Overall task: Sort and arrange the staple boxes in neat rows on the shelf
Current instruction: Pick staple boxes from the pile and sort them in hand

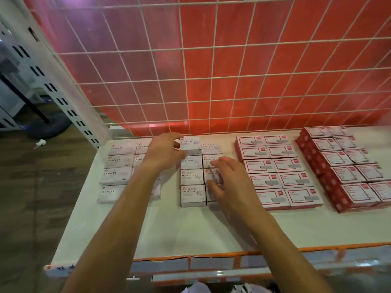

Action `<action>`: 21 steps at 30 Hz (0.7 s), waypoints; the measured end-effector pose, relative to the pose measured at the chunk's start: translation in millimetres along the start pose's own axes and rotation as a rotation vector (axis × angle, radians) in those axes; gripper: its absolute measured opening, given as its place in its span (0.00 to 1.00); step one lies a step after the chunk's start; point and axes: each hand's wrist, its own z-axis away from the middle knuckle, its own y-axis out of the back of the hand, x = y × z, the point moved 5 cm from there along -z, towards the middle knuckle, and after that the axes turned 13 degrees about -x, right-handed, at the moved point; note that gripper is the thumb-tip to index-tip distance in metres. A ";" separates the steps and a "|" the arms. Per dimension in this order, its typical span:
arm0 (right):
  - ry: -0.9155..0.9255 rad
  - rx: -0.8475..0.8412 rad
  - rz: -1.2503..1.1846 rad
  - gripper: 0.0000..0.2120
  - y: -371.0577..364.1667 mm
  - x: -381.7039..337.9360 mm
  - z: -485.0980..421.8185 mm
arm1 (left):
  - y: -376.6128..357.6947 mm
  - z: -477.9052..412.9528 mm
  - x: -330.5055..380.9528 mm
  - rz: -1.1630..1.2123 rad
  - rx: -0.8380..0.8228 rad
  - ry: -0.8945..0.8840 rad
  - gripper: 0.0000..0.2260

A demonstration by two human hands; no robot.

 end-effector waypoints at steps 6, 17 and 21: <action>-0.002 0.017 0.011 0.22 -1.5 0.2 -0.3 | -1.2 -2.6 -2.0 0.007 -0.012 0.001 0.19; -0.017 0.025 0.028 0.23 1.8 1.0 7.8 | -5.0 11.7 8.9 -0.040 0.037 0.022 0.20; -0.035 0.053 0.046 0.23 8.8 3.7 15.2 | -10.2 21.5 16.4 -0.234 0.123 0.111 0.25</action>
